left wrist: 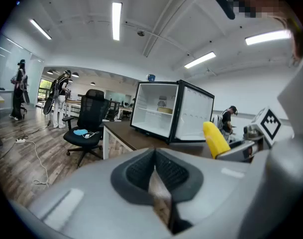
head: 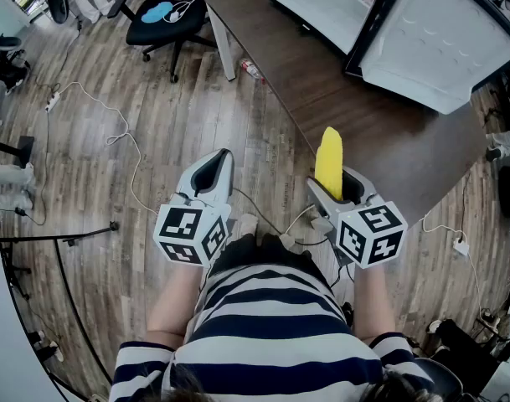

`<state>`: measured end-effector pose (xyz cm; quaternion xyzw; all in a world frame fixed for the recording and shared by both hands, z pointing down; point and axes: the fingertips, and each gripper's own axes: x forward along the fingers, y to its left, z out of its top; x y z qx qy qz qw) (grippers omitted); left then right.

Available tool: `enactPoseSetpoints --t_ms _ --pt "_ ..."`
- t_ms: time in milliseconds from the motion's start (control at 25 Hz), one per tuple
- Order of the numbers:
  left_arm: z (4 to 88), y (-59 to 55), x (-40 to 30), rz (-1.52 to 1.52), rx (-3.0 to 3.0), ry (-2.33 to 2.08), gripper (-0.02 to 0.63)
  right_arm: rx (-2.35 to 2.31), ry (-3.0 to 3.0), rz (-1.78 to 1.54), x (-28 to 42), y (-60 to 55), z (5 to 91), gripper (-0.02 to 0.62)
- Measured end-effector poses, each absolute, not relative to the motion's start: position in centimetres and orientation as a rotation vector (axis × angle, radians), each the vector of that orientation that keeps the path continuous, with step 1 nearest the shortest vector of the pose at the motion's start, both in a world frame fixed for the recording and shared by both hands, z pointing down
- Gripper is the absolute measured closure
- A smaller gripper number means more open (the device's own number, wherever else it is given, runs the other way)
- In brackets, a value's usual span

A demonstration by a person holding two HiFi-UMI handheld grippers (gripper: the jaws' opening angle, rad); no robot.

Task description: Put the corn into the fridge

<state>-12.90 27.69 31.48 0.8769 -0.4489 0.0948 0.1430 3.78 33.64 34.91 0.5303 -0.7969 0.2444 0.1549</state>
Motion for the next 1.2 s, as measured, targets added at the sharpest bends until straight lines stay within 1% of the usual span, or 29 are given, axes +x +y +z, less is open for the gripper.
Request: enactPoseSetpoints --t_ms 680,1000,1200 --pt "32.0 28.0 -11.2 0.278 2.473 -1.374 0.606 1.423 -2.318 0.679 6.0 32.8 35.5 0.345" --pt "32.0 29.4 -14.0 0.304 2.427 -1.468 0.606 1.331 -2.385 0.655 3.6 32.0 35.8 0.345" --pt "32.2 28.5 -15.2 0.252 2.441 -1.443 0.606 1.300 -2.371 0.650 1.7 31.7 36.0 0.345"
